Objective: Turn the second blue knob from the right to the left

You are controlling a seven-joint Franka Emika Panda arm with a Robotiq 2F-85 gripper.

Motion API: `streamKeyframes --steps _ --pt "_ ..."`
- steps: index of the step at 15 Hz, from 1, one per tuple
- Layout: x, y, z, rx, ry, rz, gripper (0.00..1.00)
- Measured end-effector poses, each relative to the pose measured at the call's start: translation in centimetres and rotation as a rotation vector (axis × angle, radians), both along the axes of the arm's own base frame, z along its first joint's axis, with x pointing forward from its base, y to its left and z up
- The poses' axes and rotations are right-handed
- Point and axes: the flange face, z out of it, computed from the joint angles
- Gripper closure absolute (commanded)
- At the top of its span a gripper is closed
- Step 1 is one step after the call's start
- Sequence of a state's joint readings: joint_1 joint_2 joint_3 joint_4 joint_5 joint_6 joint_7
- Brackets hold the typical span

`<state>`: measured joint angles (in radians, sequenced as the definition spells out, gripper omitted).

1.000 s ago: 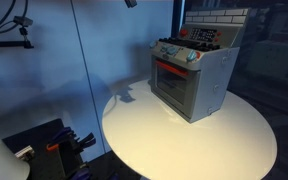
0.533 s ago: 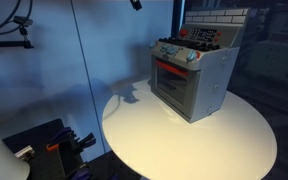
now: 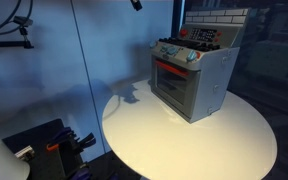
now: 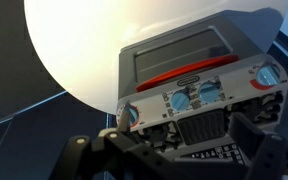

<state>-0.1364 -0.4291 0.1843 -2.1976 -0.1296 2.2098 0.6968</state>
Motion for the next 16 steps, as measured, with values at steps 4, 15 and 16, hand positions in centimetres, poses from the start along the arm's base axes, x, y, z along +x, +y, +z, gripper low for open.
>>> streamKeyframes --steps 4,15,16 --pt "0.5 -1.1 -0.1 0.040 -0.010 -0.058 0.00" --pt "4.7 -4.9 -3.0 0.226 -0.024 -0.259 0.00" --pt "5.0 -5.2 -3.3 0.233 -0.027 -0.273 0.00"
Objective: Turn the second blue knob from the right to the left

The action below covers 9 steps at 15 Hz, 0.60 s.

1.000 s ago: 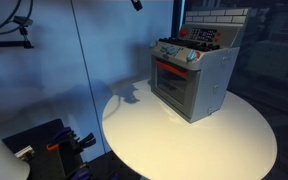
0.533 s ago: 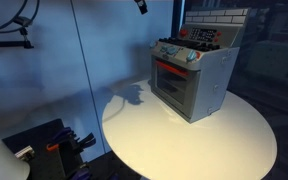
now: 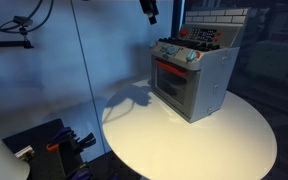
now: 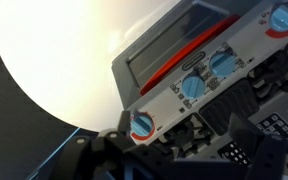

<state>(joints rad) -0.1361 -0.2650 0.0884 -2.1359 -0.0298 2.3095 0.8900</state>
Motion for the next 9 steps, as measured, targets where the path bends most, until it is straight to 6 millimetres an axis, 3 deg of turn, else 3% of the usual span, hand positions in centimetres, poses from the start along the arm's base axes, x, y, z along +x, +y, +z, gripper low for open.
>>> streamKeyframes --steps 9 --pt "3.0 -1.6 -3.8 0.030 -0.028 -0.053 0.00"
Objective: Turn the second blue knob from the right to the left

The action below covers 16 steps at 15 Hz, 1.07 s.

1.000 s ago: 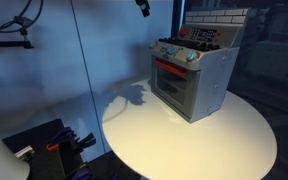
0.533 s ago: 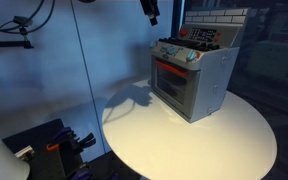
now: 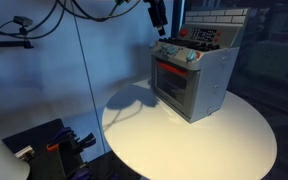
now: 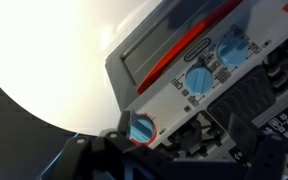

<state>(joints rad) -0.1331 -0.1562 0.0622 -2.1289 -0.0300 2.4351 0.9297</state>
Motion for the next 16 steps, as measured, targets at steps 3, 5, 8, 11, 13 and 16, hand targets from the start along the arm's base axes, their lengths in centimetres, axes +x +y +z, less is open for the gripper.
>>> streamKeyframes --steps 3,5,8,11,13,16 --pt "0.9 -0.2 -1.2 0.002 -0.014 0.000 0.00" --pt "1.4 -0.2 -1.8 0.003 -0.030 0.002 0.00" --pt "2.1 0.0 -2.8 0.004 -0.047 0.007 0.00" --pt "2.7 0.1 -3.8 0.006 -0.057 0.012 0.00" --pt "3.1 0.3 -4.6 0.008 -0.061 0.015 0.00" --pt "3.7 0.6 -5.7 0.009 -0.070 0.022 0.00"
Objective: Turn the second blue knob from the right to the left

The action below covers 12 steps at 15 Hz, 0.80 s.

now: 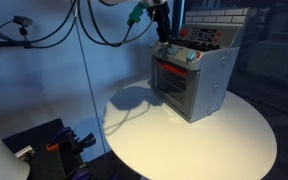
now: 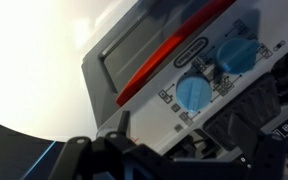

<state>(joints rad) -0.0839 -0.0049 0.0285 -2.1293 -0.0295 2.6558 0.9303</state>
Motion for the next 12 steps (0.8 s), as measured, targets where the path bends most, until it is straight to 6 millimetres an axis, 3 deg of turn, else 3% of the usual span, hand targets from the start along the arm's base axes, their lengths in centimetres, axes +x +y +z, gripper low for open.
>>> streamKeyframes --steps 12 --pt "0.40 0.09 -0.73 0.000 -0.015 0.002 0.00"
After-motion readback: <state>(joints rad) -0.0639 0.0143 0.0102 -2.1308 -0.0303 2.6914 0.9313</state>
